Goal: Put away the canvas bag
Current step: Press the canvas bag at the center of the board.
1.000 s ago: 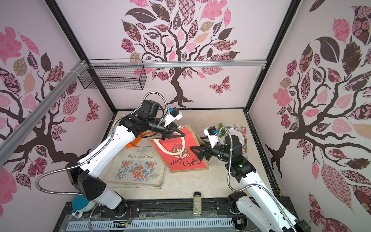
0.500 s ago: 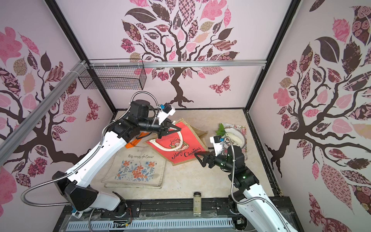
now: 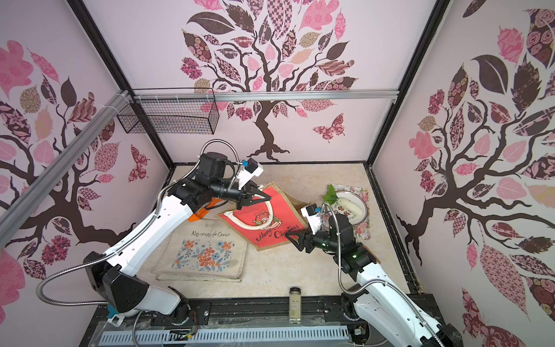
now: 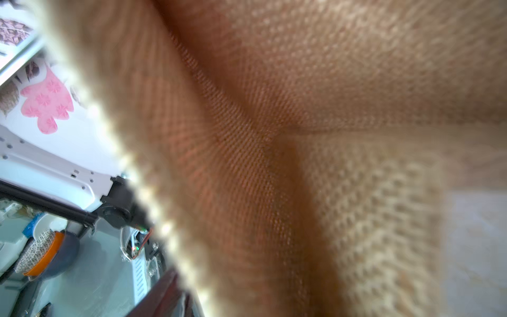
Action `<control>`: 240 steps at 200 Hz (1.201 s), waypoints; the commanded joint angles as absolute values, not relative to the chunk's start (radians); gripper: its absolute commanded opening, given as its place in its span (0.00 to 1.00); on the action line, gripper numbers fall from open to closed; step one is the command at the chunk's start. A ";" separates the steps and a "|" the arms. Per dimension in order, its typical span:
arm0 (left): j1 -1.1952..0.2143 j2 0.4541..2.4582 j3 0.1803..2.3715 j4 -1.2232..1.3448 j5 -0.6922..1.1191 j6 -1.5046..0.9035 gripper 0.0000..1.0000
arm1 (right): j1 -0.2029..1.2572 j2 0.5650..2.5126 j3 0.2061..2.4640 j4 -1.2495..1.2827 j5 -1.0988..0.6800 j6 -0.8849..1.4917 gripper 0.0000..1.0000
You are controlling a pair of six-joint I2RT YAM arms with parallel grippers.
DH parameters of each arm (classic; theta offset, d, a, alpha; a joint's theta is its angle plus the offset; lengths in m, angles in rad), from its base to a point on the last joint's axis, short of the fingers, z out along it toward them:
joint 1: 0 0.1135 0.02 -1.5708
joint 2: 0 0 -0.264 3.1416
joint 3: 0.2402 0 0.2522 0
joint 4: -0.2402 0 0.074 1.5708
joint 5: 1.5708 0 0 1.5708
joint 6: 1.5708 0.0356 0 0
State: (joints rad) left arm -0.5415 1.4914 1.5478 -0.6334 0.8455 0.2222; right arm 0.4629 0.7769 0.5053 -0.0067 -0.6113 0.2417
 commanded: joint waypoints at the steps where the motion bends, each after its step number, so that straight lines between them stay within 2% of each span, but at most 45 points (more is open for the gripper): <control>1: -0.555 1.500 1.527 -0.647 0.910 0.245 0.00 | 0.485 0.779 0.575 0.050 -0.624 0.173 0.53; 18: -0.555 1.498 1.523 -0.651 0.916 0.246 0.00 | 0.485 0.778 0.581 0.039 -0.582 0.152 0.55; 36: -0.555 1.490 1.520 -0.668 0.904 0.266 0.00 | 0.485 0.777 0.612 -0.019 -0.486 0.135 0.77; 42: -0.555 1.485 1.520 -0.677 0.899 0.275 0.00 | 0.485 0.776 0.620 -0.038 -0.436 0.137 0.81; 66: -0.554 1.462 1.515 -0.698 0.860 0.302 0.00 | 0.485 0.756 0.637 -0.080 -0.399 0.106 0.77; 78: -0.556 1.458 1.505 -0.697 0.813 0.306 0.00 | 0.485 0.743 0.637 -0.078 -0.423 0.106 0.71; 103: -0.556 1.470 1.501 -0.703 0.849 0.314 0.00 | 0.485 0.762 0.646 -0.075 -0.513 0.103 0.62; 127: -0.555 1.475 1.510 -0.708 0.859 0.315 0.00 | 0.485 0.807 0.674 -0.114 -0.568 0.074 0.60; 134: -0.555 1.475 1.509 -0.714 0.858 0.321 0.00 | 0.486 0.814 0.680 -0.118 -0.569 0.077 0.63; 143: -0.555 1.471 1.509 -0.723 0.860 0.328 0.00 | 0.485 0.821 0.690 -0.126 -0.548 0.092 0.77; 155: -0.555 1.458 1.497 -0.719 0.847 0.334 0.00 | 0.485 0.821 0.705 -0.152 -0.490 0.105 0.91; 186: -0.554 1.440 1.490 -0.716 0.832 0.341 0.00 | 0.485 0.798 0.711 -0.179 -0.400 0.106 0.96; 194: -0.554 1.442 1.491 -0.719 0.835 0.342 0.00 | 0.485 0.795 0.721 -0.196 -0.343 0.114 1.00; 211: -0.554 1.443 1.491 -0.718 0.837 0.340 0.00 | 0.483 0.801 0.744 -0.239 -0.241 0.125 1.00; 240: -0.554 1.440 1.488 -0.690 0.840 0.318 0.00 | 0.483 0.844 0.755 -0.223 -0.454 0.109 1.00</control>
State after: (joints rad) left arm -0.5503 1.4658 1.5074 -0.7269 0.8158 0.3222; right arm 0.4767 0.8211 0.7200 -0.2222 -0.3462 0.1158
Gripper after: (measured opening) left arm 0.118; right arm 0.999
